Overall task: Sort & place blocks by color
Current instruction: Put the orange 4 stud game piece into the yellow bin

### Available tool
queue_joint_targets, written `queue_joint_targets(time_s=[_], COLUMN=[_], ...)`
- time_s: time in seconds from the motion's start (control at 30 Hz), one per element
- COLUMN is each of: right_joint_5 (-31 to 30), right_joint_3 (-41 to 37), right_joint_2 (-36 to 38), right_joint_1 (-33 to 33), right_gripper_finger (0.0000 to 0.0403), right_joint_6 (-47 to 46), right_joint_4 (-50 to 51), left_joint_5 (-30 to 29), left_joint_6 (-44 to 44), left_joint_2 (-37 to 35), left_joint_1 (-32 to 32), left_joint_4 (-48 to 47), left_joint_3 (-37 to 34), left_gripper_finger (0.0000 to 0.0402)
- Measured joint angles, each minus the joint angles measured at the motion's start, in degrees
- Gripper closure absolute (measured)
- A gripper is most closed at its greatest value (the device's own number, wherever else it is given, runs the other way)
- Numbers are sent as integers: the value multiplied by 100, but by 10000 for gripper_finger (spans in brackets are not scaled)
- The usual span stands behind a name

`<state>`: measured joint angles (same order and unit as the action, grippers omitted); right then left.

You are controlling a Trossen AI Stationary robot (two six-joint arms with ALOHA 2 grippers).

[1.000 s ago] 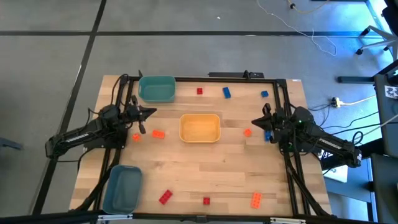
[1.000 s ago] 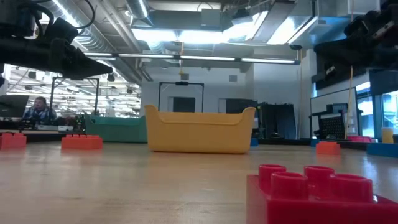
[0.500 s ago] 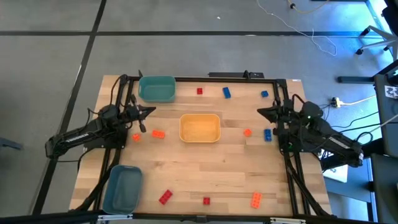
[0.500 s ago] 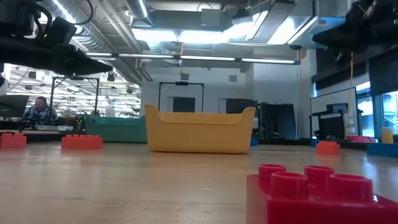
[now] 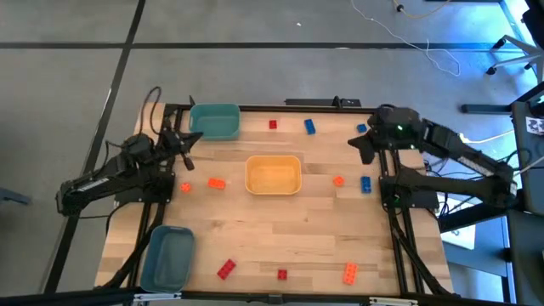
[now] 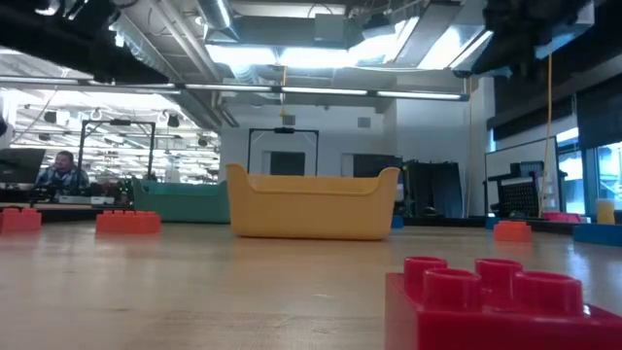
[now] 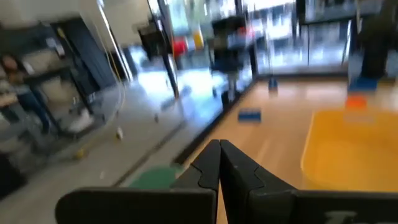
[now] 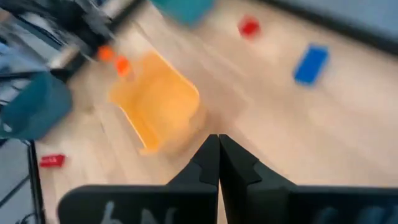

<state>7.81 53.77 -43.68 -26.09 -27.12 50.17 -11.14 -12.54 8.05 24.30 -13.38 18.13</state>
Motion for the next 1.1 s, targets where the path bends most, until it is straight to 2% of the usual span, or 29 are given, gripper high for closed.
queue_joint_targets(time_s=[0.23,0.43,0.63,0.77,0.87,0.97,1.1], right_joint_5=[157,480,753,774,778,740,732], right_joint_3=[1569,2032,2023,2021,2020,2018,2016], right_joint_2=[-1355,-2051,-2443,-2738,-2931,-3121,-3437], right_joint_1=[-2,-11,-122,-301,-410,-417,-413], right_gripper_finger=[403,390,352,325,308,299,298], right_joint_6=[-681,-711,-283,-367,79,597,798], right_joint_4=[2631,3936,3984,3982,3987,3922,3877], left_joint_5=[-36,-137,-70,-63,-46,34,33], left_joint_6=[-347,-413,-417,-417,-417,-417,-417], left_joint_2=[586,659,659,659,659,659,659], left_joint_1=[1,1,-1,-1,-1,-1,-1], left_joint_4=[-207,-299,-300,-293,-293,-293,-293], left_joint_3=[632,645,645,645,645,645,645], left_gripper_finger=[401,401,401,401,401,401,401])
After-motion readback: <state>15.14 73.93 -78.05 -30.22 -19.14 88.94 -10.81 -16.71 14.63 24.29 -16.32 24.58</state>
